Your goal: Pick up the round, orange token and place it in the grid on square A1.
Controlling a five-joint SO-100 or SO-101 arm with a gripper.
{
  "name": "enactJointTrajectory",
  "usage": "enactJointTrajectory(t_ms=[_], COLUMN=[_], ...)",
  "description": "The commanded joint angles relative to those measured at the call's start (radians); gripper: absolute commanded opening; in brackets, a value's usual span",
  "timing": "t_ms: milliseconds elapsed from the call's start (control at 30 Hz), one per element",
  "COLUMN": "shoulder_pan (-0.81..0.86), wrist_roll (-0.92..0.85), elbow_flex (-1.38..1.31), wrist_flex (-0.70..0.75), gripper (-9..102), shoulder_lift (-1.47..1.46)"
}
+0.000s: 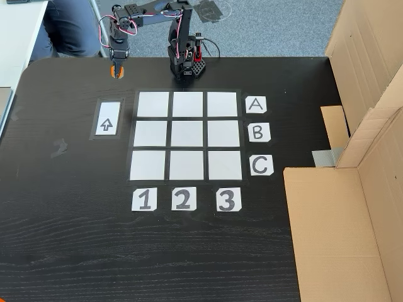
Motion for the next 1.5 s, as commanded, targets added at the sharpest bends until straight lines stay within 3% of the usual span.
enactJointTrajectory(t_ms=[0, 533, 1467], shoulder_pan=[-0.017, -0.179, -0.36], wrist_roll=[-0.014, -0.048, -0.04], elbow_flex=[0.107, 0.545, 0.575], wrist_flex=[0.011, -0.014, -0.342], gripper=[3, 2, 3], shoulder_lift=[0.126, 0.321, -0.031])
